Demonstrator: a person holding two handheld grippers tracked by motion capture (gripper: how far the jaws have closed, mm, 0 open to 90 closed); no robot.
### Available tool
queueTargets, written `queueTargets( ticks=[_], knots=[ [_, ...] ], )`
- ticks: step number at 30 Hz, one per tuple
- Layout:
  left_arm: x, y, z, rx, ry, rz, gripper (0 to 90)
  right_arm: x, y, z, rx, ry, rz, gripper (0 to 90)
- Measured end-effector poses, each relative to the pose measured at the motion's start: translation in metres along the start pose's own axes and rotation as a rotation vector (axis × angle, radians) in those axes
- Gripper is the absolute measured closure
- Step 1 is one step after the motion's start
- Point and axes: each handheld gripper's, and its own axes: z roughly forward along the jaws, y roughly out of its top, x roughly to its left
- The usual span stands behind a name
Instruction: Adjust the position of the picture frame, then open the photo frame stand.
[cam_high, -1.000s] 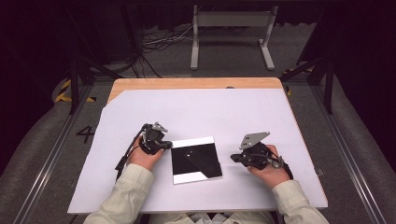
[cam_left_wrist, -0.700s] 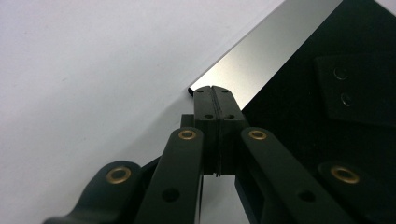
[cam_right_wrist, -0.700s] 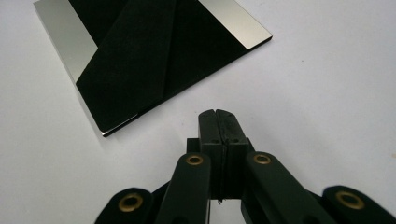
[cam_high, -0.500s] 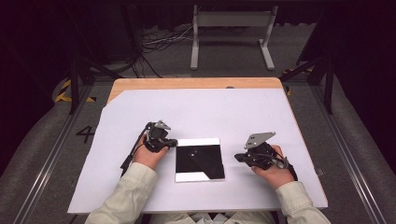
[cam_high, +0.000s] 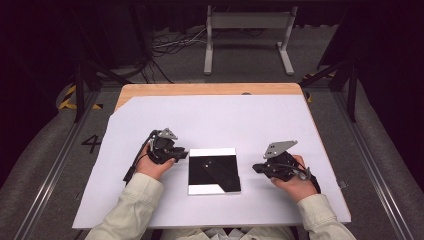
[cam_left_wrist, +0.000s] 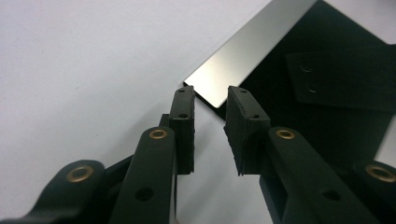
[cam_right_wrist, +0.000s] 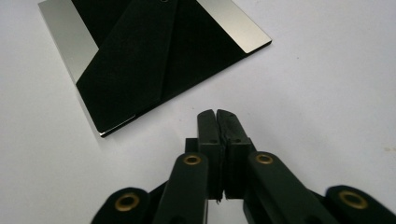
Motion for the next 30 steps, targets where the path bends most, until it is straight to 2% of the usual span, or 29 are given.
queueTargets(
  ticks=[3,6,9,10,13,18,26,30],
  knots=[
    [-0.002,-0.001,-0.008,-0.004,-0.028,0.033,71.4,0.000,0.001,-0.004,-0.010,-0.002,-0.005,84.6],
    [-0.001,-0.003,-0.013,-0.006,-0.052,0.048,71.5,-0.001,0.001,-0.009,-0.012,0.013,-0.016,84.1],
    [0.000,-0.004,-0.018,0.013,-0.058,0.065,71.6,-0.001,0.002,-0.011,-0.008,0.030,-0.030,84.2],
    [-0.001,-0.003,-0.021,0.031,-0.033,0.098,71.3,-0.001,0.002,-0.012,-0.007,0.037,-0.036,84.7],
    [-0.002,-0.003,-0.027,0.029,-0.054,0.126,70.8,0.001,0.003,-0.014,0.002,0.058,-0.057,87.6],
    [-0.001,-0.005,-0.030,0.030,-0.066,0.134,69.9,0.005,0.005,-0.013,0.024,0.097,-0.072,89.7],
    [0.000,-0.006,-0.031,0.042,-0.075,0.136,68.3,0.011,0.009,-0.007,0.079,0.128,-0.082,89.7],
    [0.001,-0.006,-0.031,0.050,-0.076,0.136,67.8,0.014,0.012,-0.002,0.096,0.149,-0.109,89.7]
  ],
)
